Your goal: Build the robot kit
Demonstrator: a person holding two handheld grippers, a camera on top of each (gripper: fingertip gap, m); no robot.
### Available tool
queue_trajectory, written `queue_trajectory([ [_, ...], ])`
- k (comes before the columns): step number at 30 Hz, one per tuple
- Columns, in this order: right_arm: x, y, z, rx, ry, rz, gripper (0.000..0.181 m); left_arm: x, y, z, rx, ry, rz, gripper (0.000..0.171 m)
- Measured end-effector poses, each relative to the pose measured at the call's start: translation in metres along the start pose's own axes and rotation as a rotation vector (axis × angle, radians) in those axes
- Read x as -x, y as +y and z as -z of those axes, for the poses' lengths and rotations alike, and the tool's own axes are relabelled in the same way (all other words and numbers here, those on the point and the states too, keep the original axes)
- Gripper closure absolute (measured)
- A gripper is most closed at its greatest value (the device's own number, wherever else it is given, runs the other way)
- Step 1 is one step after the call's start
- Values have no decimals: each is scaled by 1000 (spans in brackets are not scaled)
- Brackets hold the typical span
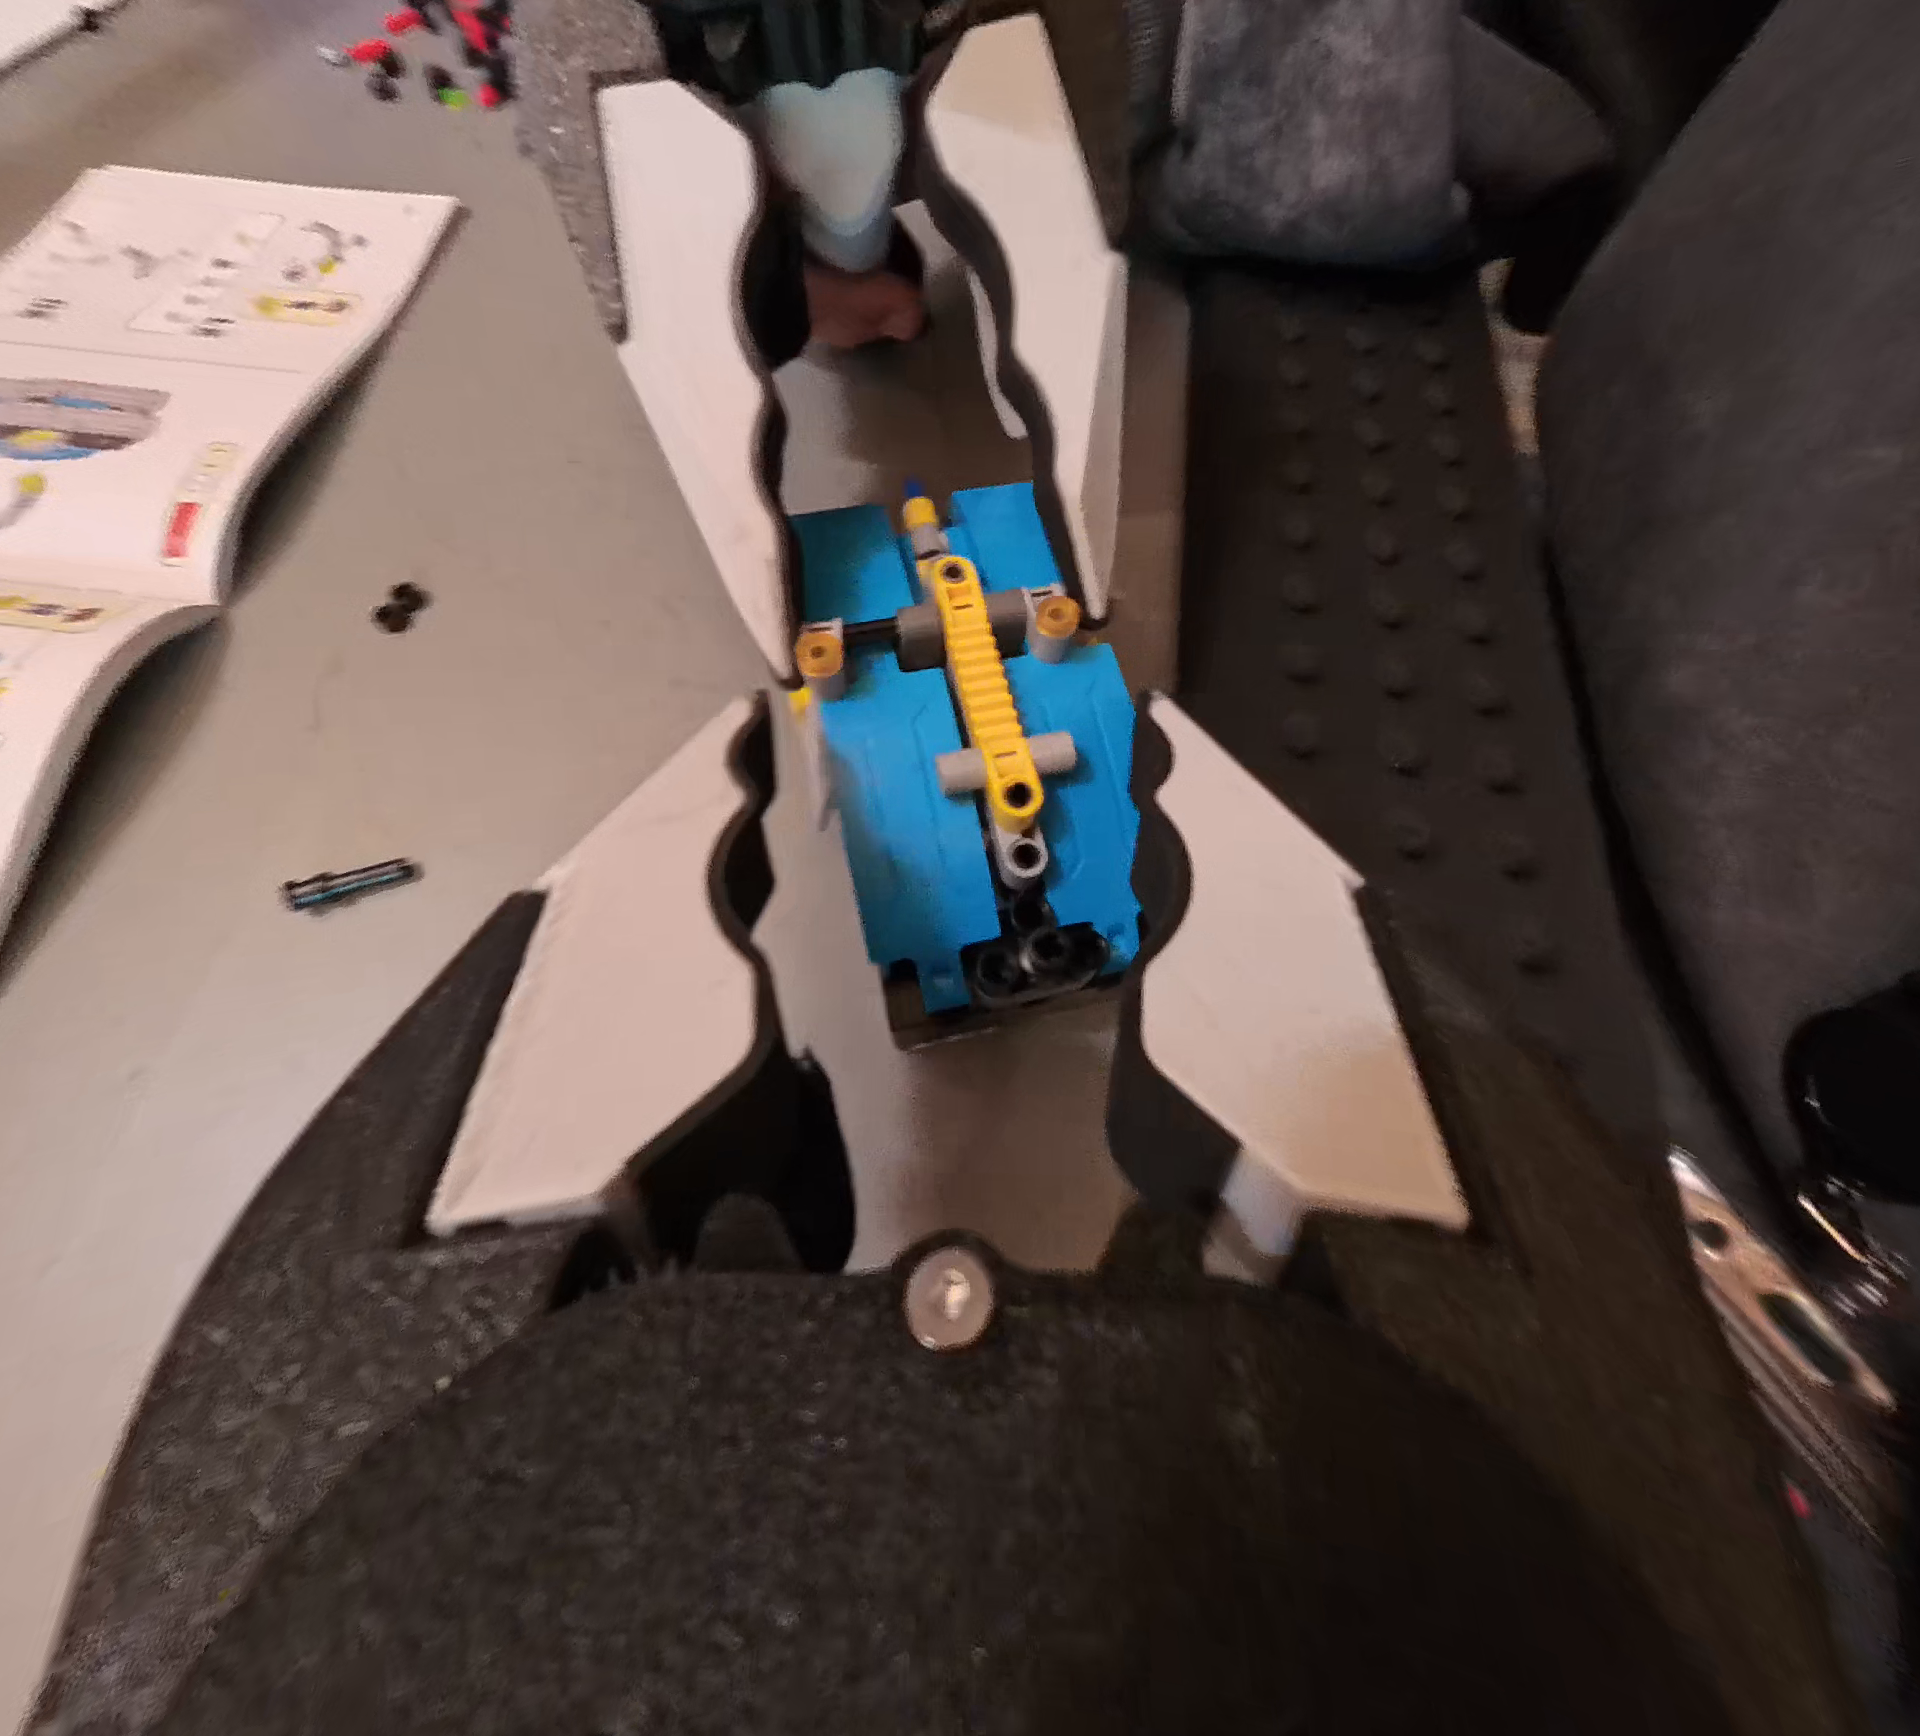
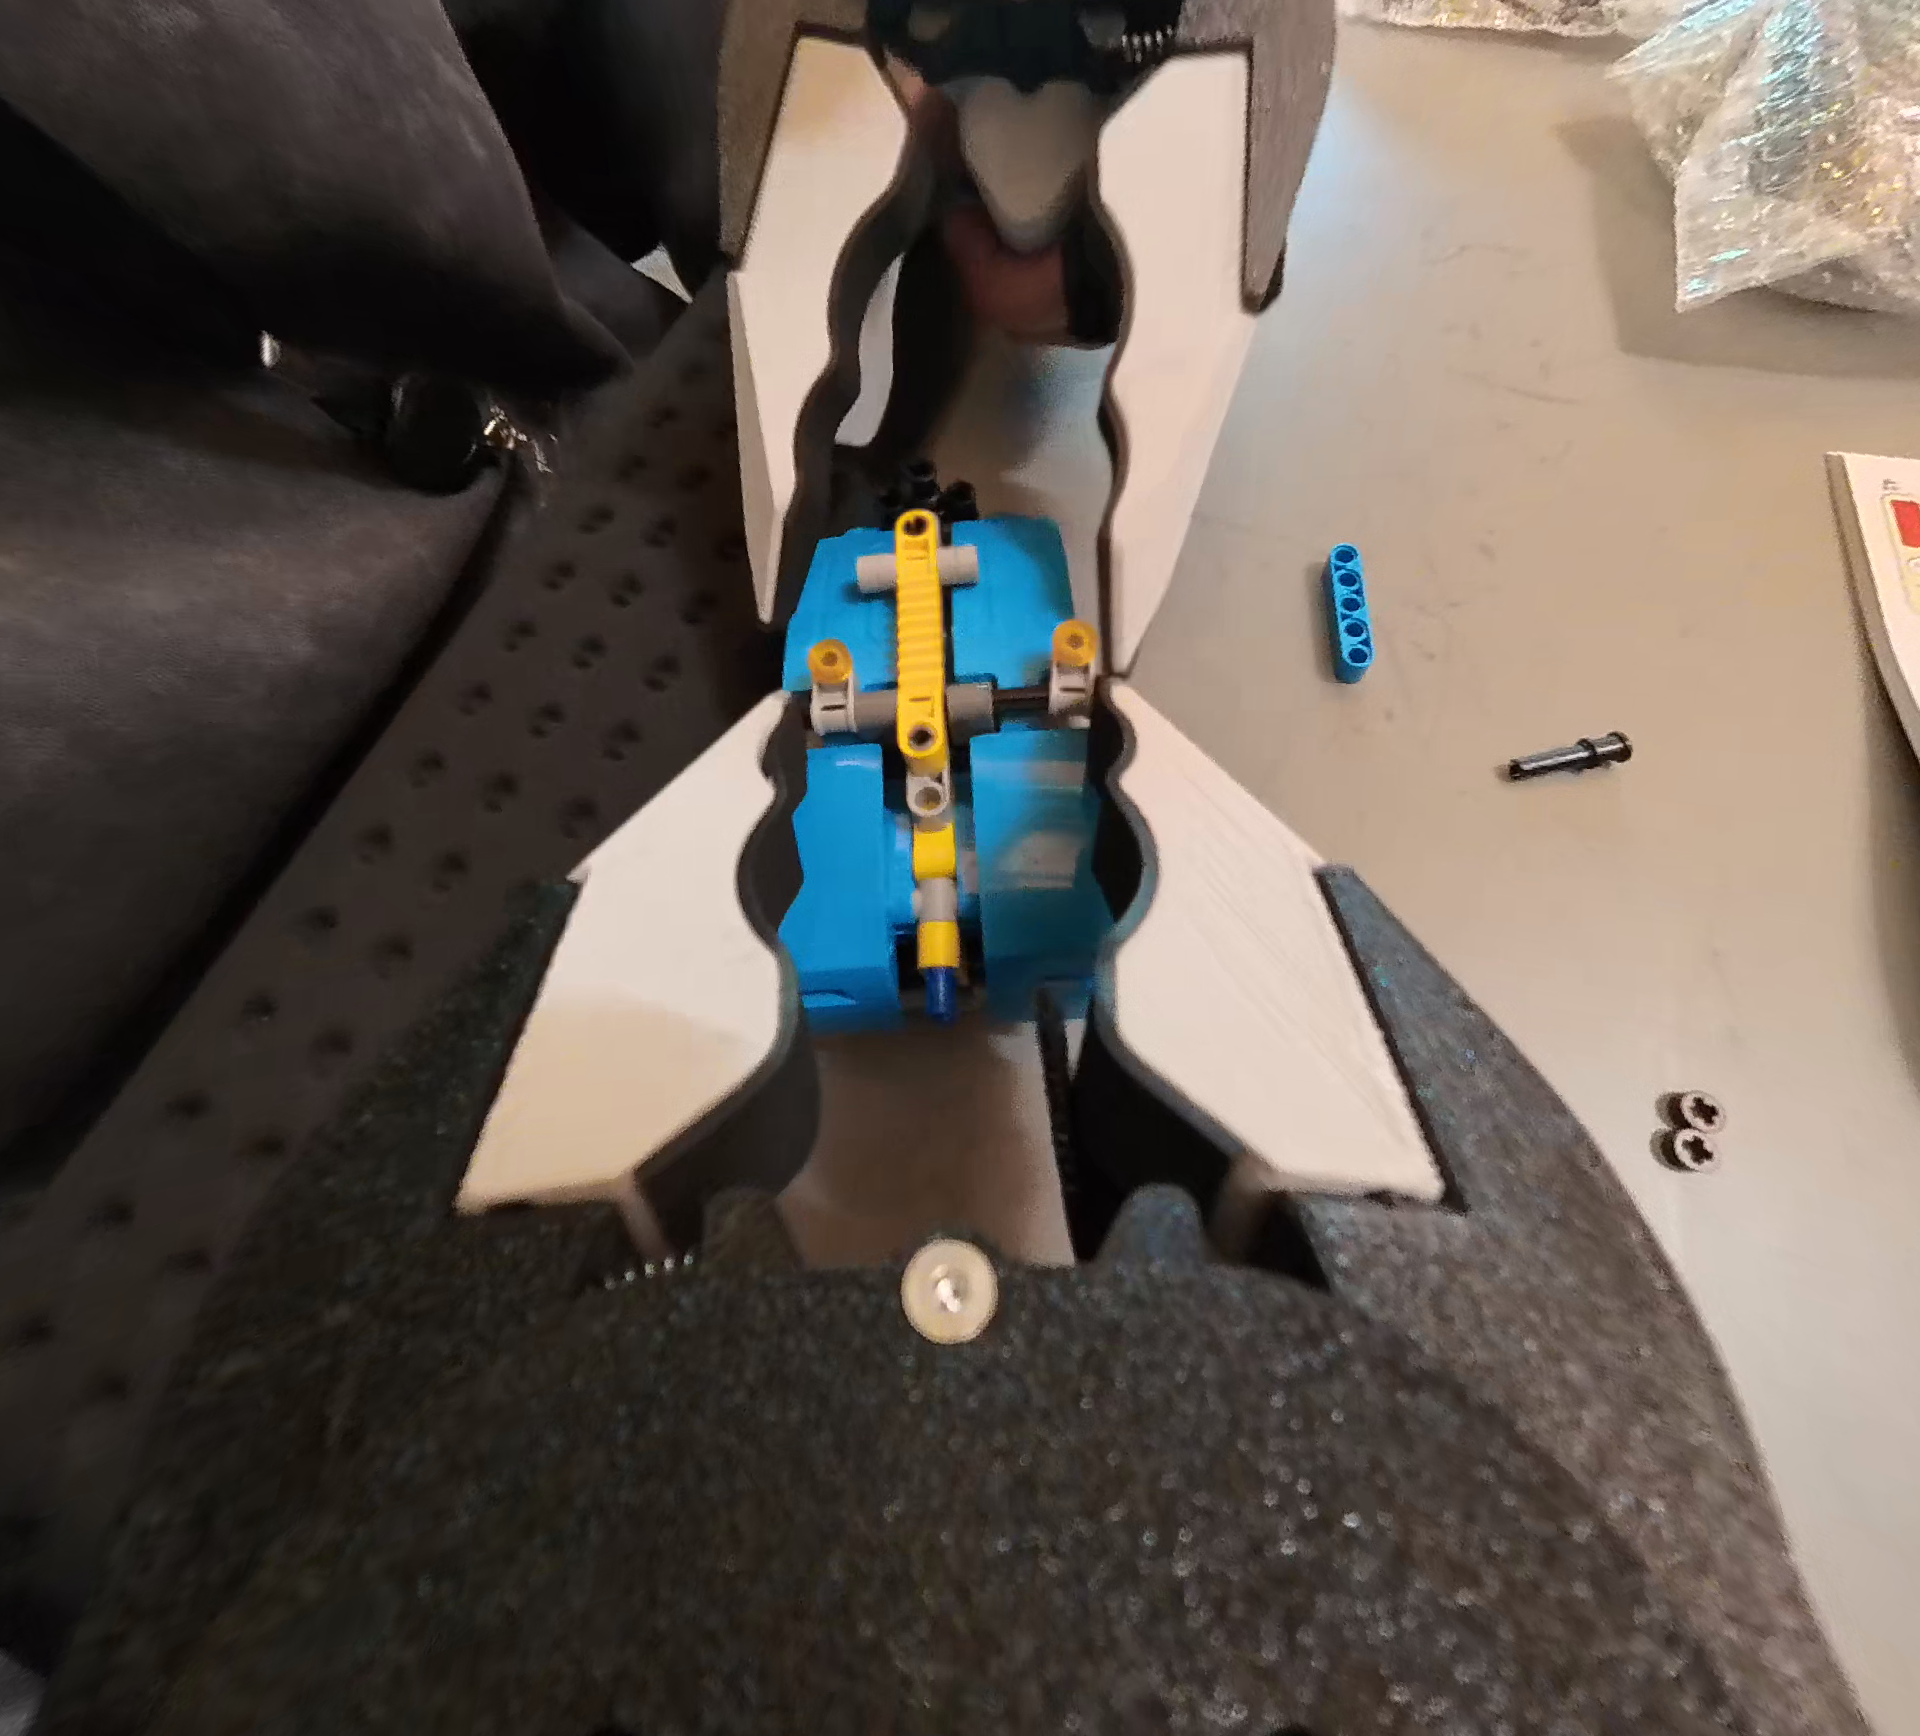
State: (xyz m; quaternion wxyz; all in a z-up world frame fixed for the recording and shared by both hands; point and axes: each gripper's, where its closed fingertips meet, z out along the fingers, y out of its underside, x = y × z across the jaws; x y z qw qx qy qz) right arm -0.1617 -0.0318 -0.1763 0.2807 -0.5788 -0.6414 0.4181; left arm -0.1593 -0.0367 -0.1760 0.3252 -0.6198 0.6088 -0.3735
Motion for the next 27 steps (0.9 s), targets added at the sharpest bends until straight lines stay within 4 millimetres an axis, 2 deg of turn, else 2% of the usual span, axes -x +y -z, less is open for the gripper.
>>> queue_trajectory([
  [2, 1, -1, -1, 5, 12, 38, 127, 5, 1, 1, 16, -64, -6, 92],
  [6, 2, -1, -1, -11, -13, 34, 127, -1, -3, 0, 3, -62, -46, 108],
  [11, 7, -1, -2, -10, -37, 35, 133, -6, -7, -2, 1, -94, -104, 114],
  [19, -5, -2, 1, -20, 68, 37, 133, 2, -7, 1, -11, -177, -72, 122],
  [21, -9, -2, 3, -13, 121, 63, 133, -1, -7, 1, -21, -173, -88, 139],
  [23, -13, -1, 6, 9, 201, 130, 133, 3, -7, -1, -19, -198, -104, 135],
  [25, -13, -2, 8, 4, 239, 172, 133, 11, -6, -1, -2, -234, -93, 118],
  [27, -14, -1, 9, 6, 233, 144, 133, 13, -9, 1, -21, -218, -68, 117],
])
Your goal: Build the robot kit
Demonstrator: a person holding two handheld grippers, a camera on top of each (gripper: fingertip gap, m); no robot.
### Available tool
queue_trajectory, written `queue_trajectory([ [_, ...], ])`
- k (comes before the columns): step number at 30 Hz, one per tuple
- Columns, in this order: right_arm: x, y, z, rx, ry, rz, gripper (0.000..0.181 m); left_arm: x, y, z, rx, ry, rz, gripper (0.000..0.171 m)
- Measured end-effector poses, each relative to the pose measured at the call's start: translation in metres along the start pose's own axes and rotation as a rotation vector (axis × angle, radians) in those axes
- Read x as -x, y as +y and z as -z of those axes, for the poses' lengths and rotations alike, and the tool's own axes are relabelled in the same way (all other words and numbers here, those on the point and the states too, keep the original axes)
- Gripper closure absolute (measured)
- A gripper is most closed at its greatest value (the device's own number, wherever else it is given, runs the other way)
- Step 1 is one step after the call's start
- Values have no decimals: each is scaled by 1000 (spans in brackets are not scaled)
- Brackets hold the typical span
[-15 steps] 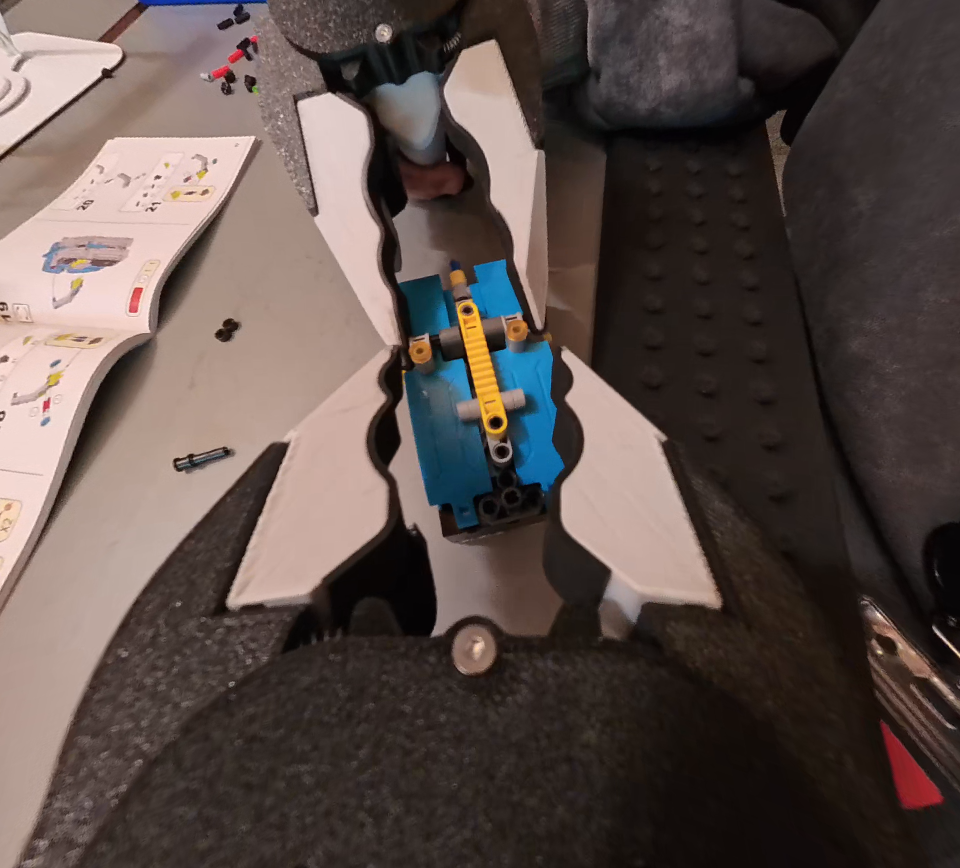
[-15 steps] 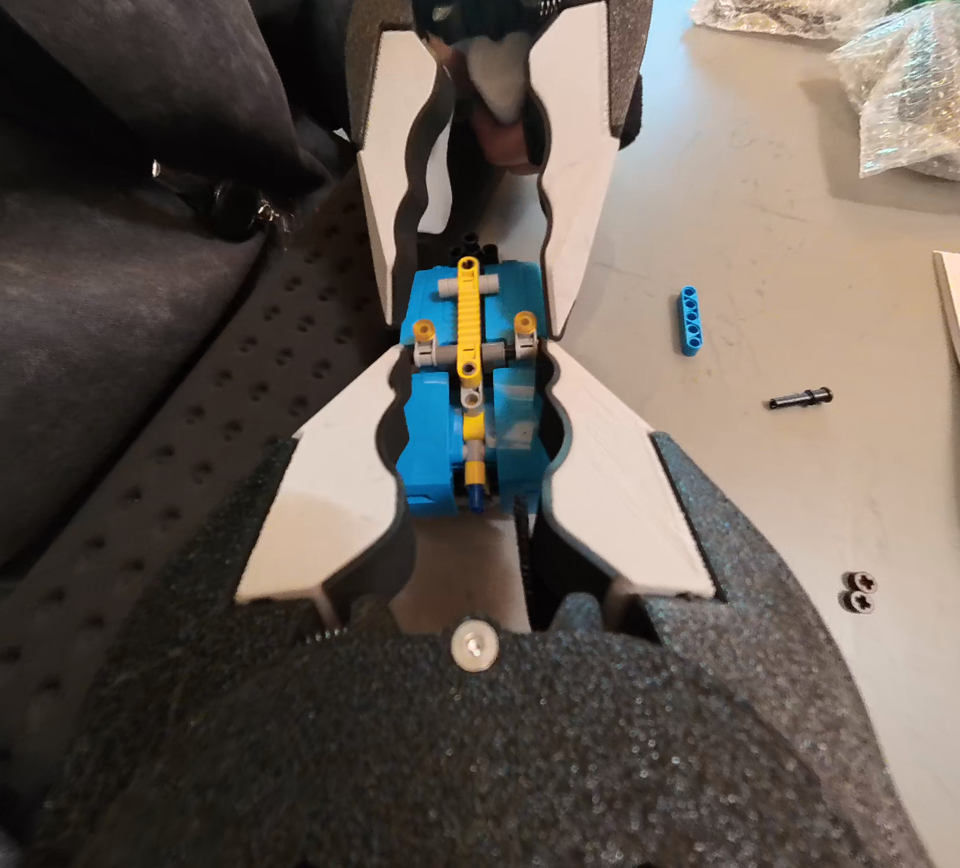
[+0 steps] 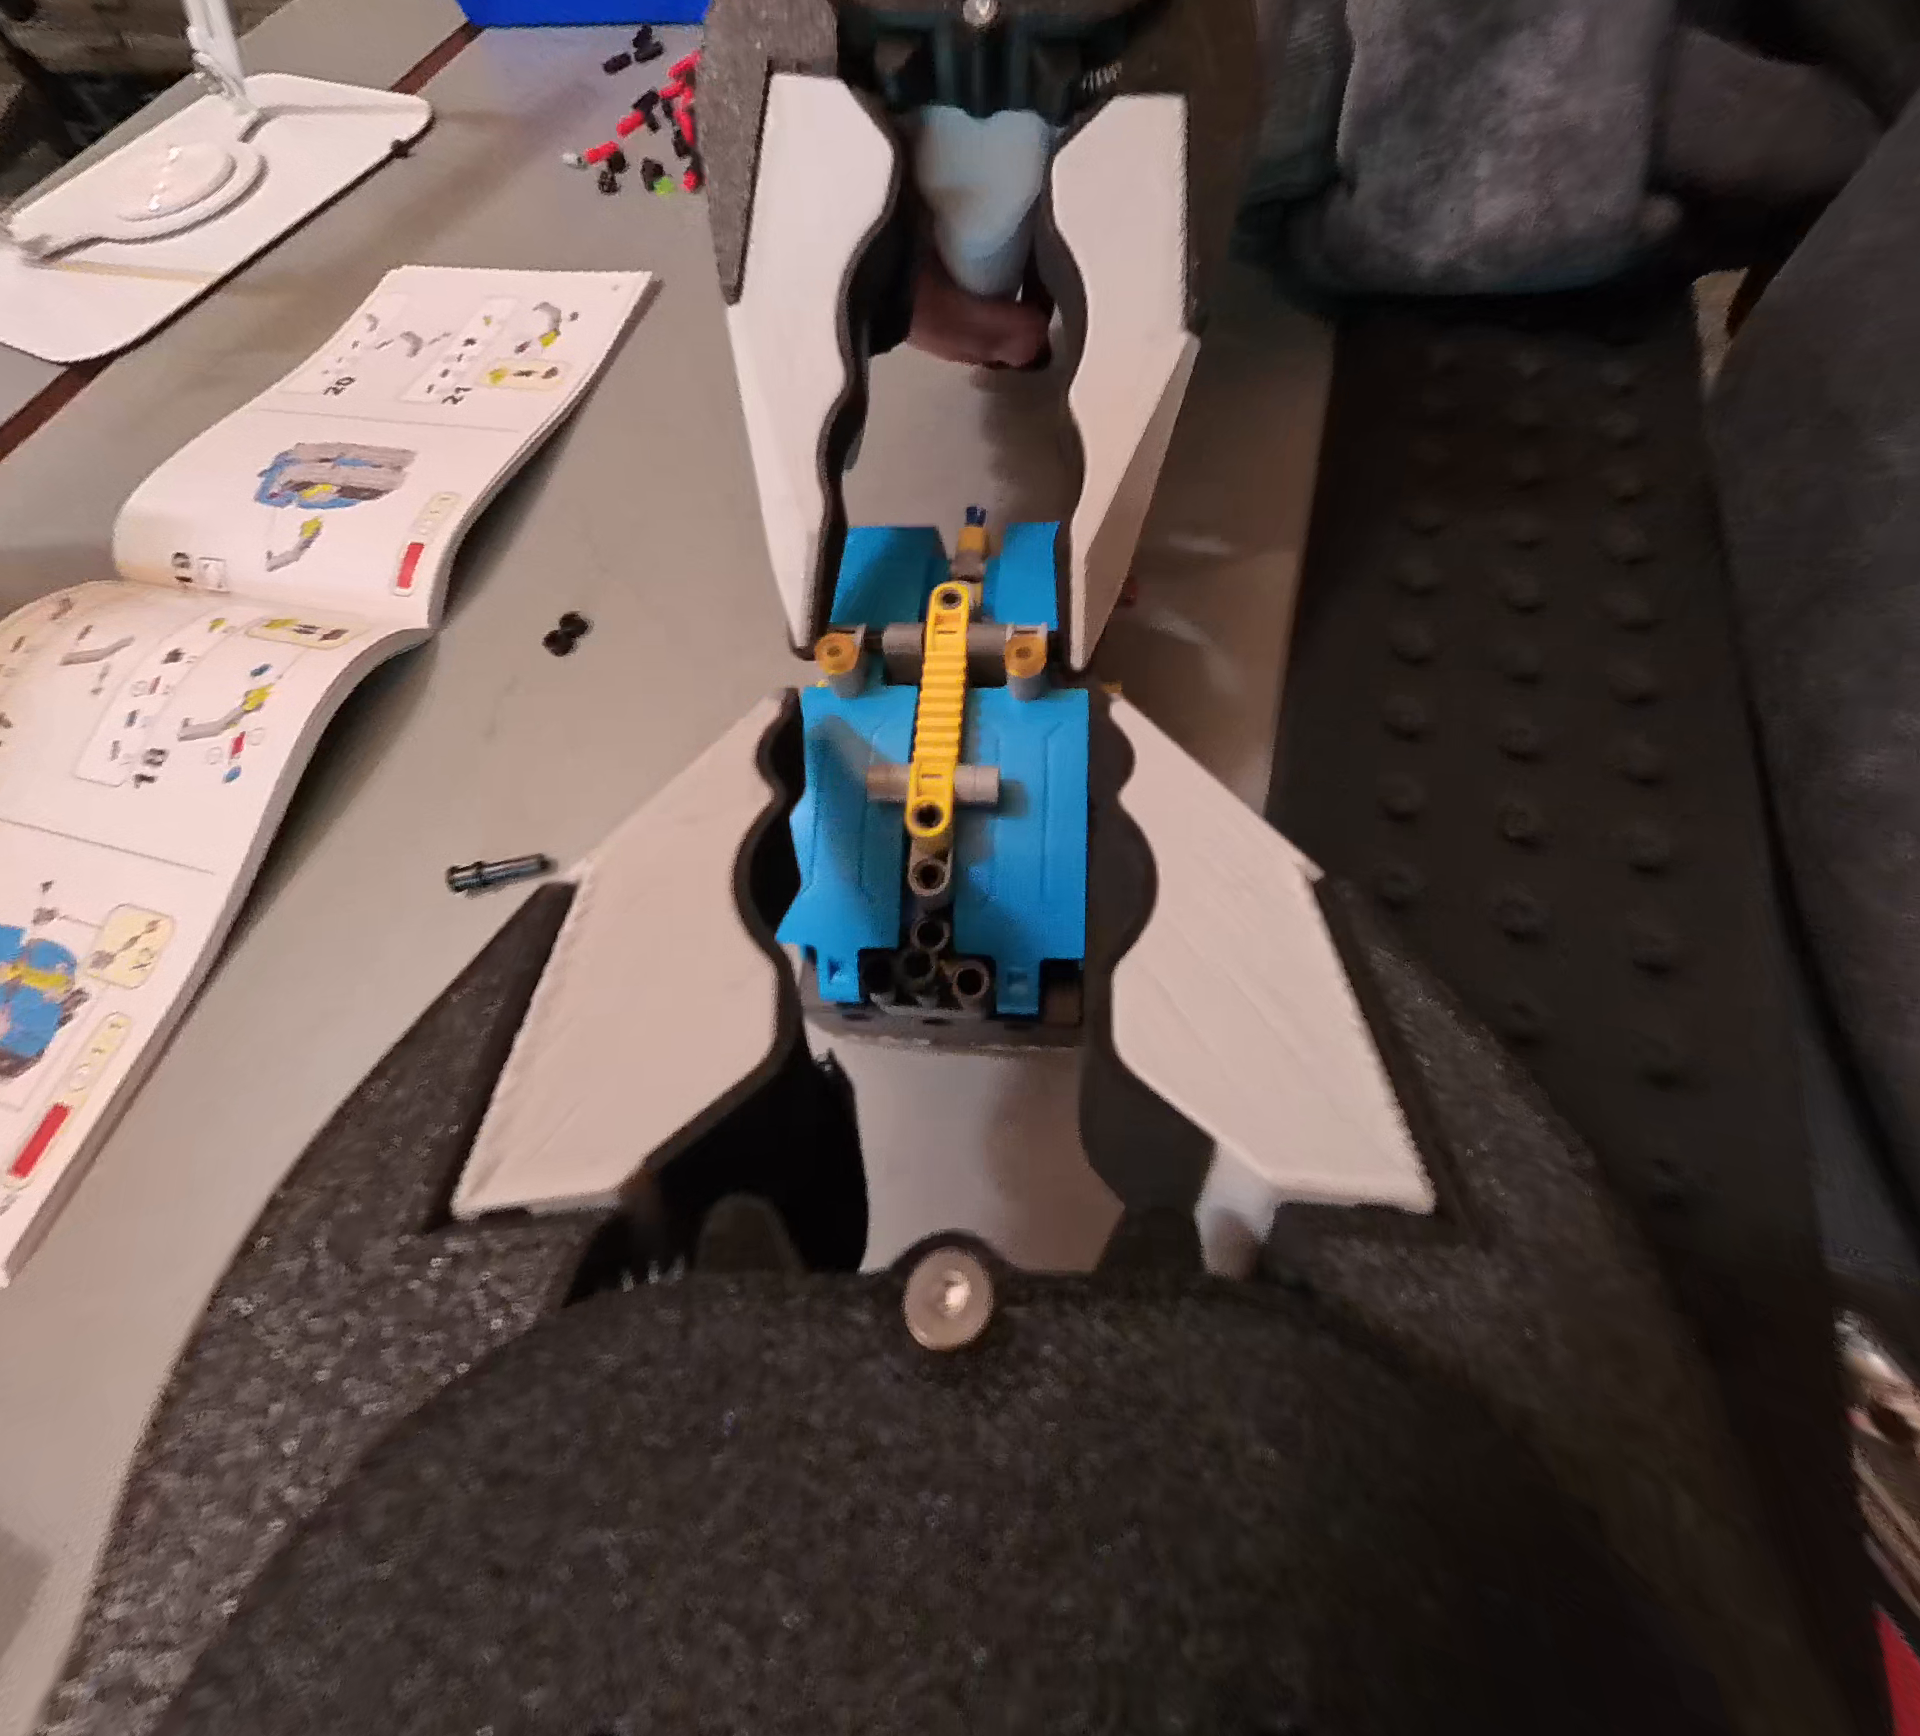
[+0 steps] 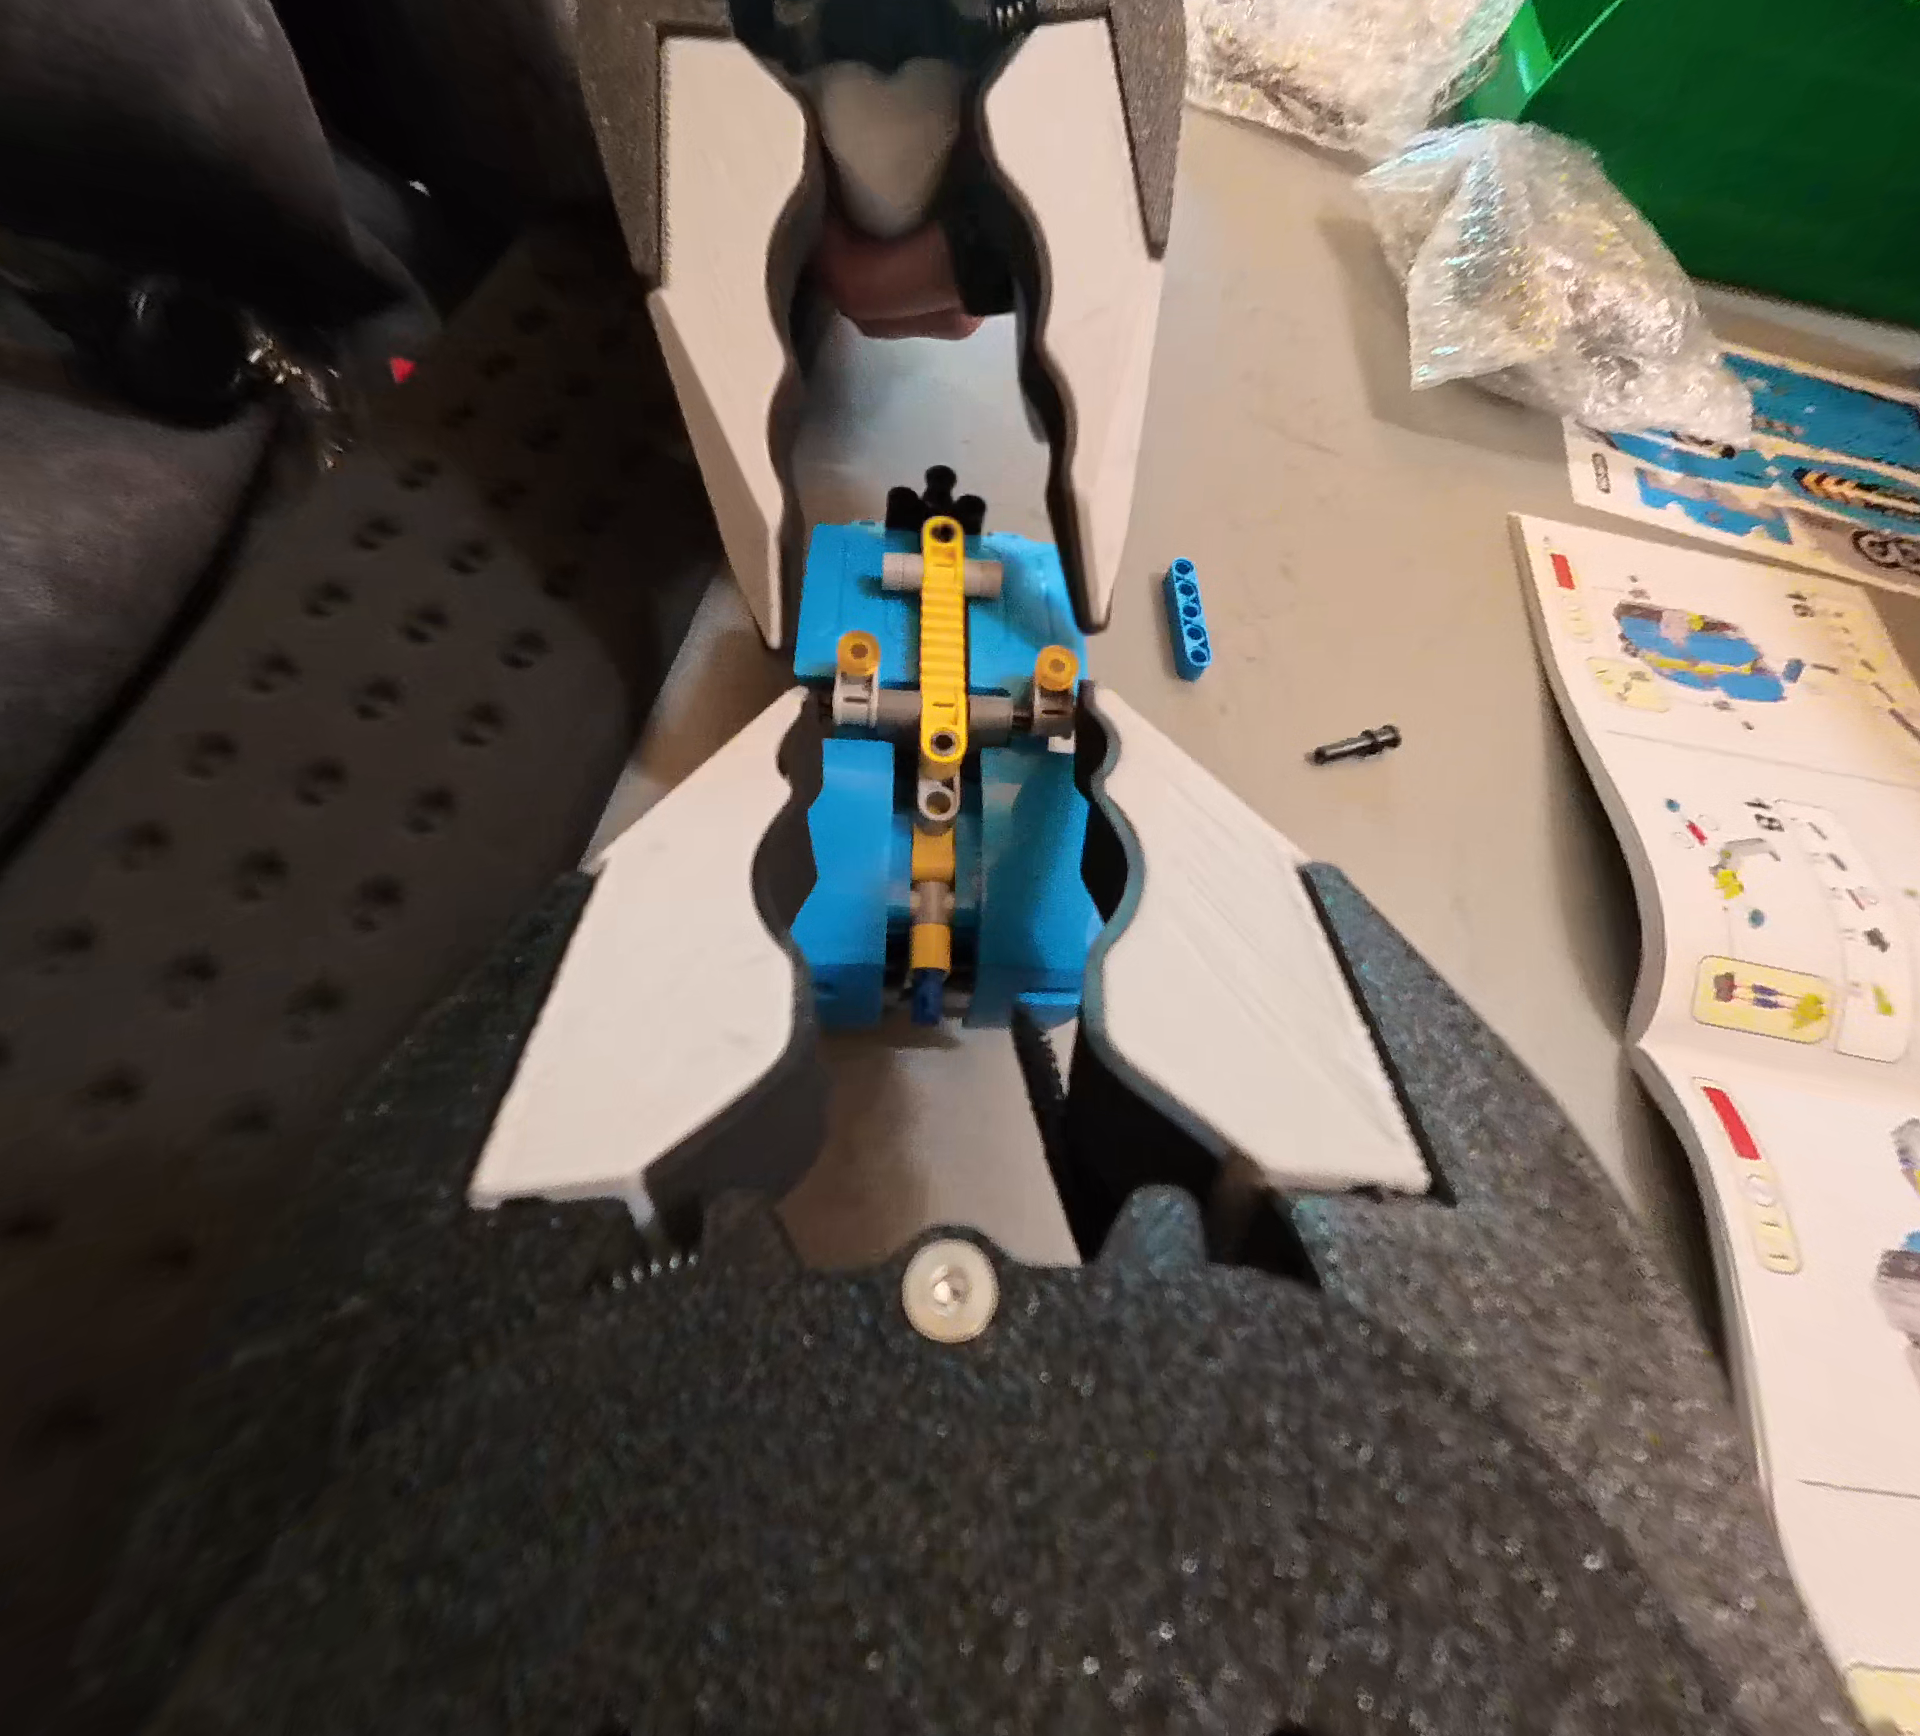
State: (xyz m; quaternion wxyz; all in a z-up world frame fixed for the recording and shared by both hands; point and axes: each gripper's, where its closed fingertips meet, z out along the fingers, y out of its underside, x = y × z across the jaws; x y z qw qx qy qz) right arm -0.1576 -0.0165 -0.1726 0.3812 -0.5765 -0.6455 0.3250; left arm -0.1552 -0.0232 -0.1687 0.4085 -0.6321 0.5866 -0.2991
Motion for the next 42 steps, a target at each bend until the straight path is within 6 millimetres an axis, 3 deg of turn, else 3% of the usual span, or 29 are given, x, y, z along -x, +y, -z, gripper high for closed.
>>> queue_trajectory([
  [6, 1, -11, 4, -51, -36, -68, 130, 0, 1, -6, -13, 60, 44, 117],
  [12, -1, -3, -3, 0, -50, -138, 133, 0, 1, -7, -10, 54, 39, 118],
  [18, -1, -4, -2, 47, 4, -50, 137, 0, 0, -8, -11, 27, 6, 121],
  [33, -6, -4, 1, -15, -20, -132, 140, 2, 0, -8, -18, -9, 63, 125],
  [38, -12, 0, 28, -71, -64, -289, 110, 8, 4, 9, -9, -28, 118, 103],
  [40, -10, 0, 32, -61, -51, -274, 103, 10, 14, 13, 18, -8, 169, 89],
  [42, -6, 0, 27, -29, -25, -209, 99, 11, 25, 11, 44, -5, 192, 89],
])
